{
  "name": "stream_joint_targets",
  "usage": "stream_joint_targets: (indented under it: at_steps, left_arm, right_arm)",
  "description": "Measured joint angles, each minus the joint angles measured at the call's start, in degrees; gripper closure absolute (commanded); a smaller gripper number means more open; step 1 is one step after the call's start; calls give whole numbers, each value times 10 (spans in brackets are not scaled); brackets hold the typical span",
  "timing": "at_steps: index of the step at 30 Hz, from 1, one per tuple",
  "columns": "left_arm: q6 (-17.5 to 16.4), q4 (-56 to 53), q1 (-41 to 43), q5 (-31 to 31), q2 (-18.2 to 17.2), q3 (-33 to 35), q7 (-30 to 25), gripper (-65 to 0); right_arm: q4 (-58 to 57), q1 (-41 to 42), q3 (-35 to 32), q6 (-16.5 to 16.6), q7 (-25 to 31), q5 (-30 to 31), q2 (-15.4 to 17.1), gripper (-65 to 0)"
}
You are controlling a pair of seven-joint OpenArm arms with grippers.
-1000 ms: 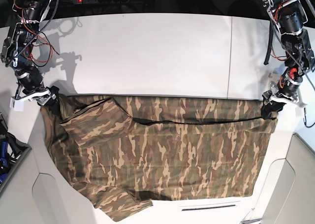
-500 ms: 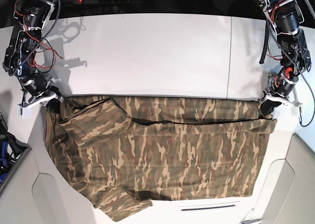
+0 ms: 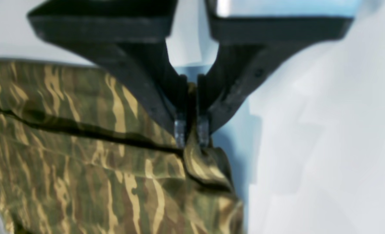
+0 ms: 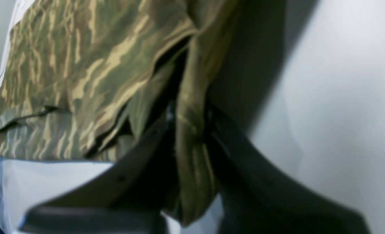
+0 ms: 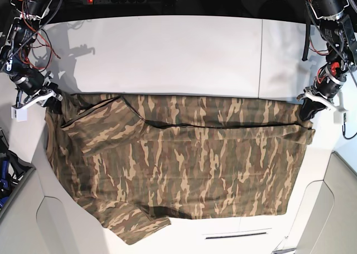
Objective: Fold the T-shirt properly
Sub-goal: 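Lay the folded edge down and drag it back toward the robot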
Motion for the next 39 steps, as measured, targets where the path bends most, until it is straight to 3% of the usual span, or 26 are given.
stream_joint_targets:
  at_steps: [4, 13, 25, 39]
  left_arm:
    - [0, 32, 38, -8, 1, -8, 9, 0]
    - [0, 129, 138, -94, 3, -72, 65, 0]
    - [-4, 210, 242, -103, 3, -74, 80, 0]
    - [-9, 236, 262, -102, 38, -81, 92, 0]
  right_arm:
    - [45, -41, 4, 1, -3, 6, 0, 0]
    - [124, -135, 4, 3, -18, 27, 2, 0]
    - [145, -210, 9, 4, -23, 38, 28, 0]
    - [145, -233, 36, 4, -34, 45, 29, 0]
